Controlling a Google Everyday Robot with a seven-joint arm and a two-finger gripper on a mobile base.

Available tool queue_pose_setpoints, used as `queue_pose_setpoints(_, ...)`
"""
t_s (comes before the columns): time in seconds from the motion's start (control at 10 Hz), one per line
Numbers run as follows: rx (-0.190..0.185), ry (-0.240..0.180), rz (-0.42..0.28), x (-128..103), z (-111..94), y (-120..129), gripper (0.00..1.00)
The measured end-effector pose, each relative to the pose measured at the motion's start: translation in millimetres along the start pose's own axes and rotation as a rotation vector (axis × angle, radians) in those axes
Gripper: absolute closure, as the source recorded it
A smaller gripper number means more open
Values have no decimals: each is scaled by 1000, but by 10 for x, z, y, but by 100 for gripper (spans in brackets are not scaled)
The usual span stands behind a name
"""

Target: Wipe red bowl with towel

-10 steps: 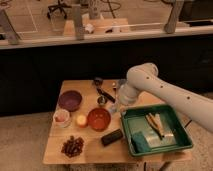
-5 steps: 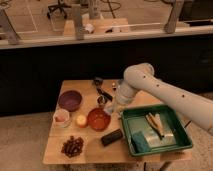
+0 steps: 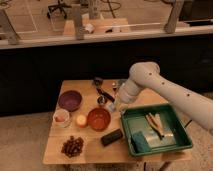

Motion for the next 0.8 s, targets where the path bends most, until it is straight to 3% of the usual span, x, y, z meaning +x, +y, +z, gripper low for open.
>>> queue_pose_setpoints(0.4, 26, -42, 27, 102, -82, 46, 100)
queue_pose_setpoints(0.8, 30, -48, 24, 70, -78, 36, 100)
